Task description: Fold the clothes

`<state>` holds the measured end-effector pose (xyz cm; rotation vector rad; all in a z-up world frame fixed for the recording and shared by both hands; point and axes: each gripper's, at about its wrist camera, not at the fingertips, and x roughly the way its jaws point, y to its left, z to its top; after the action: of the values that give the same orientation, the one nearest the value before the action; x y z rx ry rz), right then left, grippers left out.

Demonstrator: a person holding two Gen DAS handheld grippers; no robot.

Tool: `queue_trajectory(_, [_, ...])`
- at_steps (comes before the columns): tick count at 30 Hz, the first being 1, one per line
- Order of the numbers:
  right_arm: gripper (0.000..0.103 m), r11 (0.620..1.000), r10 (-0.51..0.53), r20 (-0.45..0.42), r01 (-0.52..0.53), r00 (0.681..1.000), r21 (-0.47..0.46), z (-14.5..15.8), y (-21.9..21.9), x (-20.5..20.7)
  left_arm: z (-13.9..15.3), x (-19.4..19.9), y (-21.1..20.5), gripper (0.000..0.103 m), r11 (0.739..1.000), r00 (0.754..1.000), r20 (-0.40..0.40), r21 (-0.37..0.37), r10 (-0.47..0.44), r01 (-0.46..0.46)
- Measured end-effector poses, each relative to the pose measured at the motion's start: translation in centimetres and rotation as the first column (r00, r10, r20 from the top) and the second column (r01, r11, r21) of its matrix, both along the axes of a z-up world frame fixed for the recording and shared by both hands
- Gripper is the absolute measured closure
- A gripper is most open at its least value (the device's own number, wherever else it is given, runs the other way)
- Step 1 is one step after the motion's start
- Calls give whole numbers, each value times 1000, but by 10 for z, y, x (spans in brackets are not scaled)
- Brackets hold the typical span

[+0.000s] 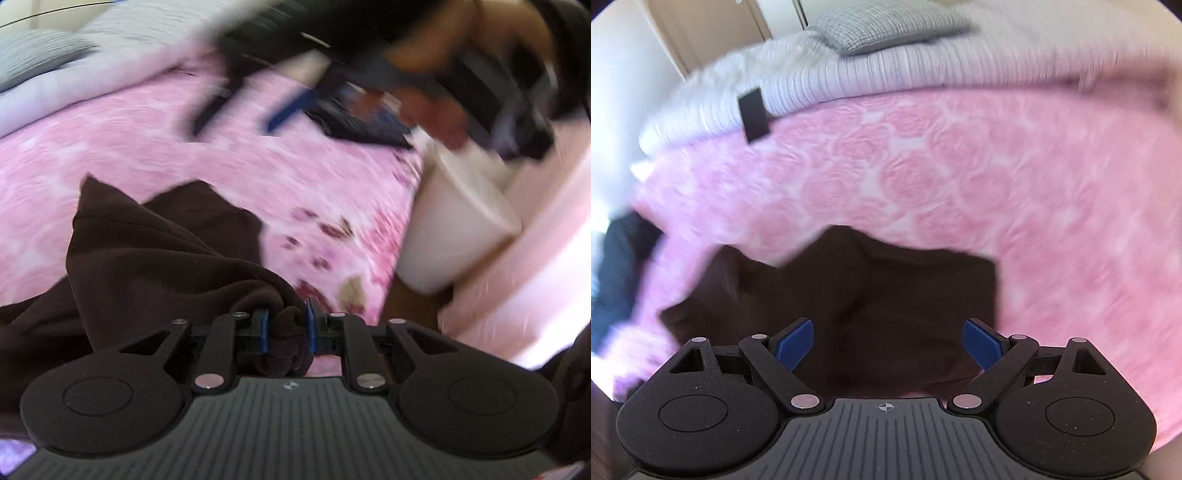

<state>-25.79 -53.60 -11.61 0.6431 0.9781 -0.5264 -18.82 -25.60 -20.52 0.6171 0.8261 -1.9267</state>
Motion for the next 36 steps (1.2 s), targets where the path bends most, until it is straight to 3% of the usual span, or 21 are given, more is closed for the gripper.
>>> queue_trajectory(6, [12,988,102,10,-102,995,119,-45,3,14,-12,-64,21,88,992,982,144,11,-126,126])
queue_trajectory(12, [12,965,36,-86,-12,996,260,-109,-2,15,-15,-74,40,87,977,962,177,65,-210,201])
queue_trajectory(13, [23,964,27,-92,-2,995,266,-113,-3,12,-16,-73,42,86,975,958,181,74,-221,211])
queue_trajectory(14, [58,965,23,-93,3,995,264,-115,-4,8,-16,-71,41,85,972,956,183,86,-230,218])
queue_trajectory(16, [89,971,17,-98,7,995,238,-111,-7,-3,-14,-63,40,85,967,951,180,103,-250,235])
queue_trajectory(17, [97,975,7,-95,14,995,221,-105,-9,-11,-11,-58,40,83,964,949,175,108,-261,245])
queue_trajectory(24, [100,990,-104,-146,117,984,78,-63,-26,-84,8,12,48,72,954,948,137,134,-286,268])
queue_trajectory(28, [100,983,-178,-227,182,957,-2,-49,-20,-119,1,70,37,70,971,945,238,146,-222,191])
queue_trajectory(31, [100,977,-211,-263,202,941,-60,-38,-9,-132,-8,97,9,68,979,934,300,124,-194,164])
queue_trajectory(32, [100,974,-225,-269,209,936,-87,-33,-6,-135,-11,105,-2,63,981,930,316,115,-186,157])
queue_trajectory(36, [100,948,-308,-264,270,914,-170,-9,-5,-153,-26,119,-72,51,986,942,294,86,-161,142])
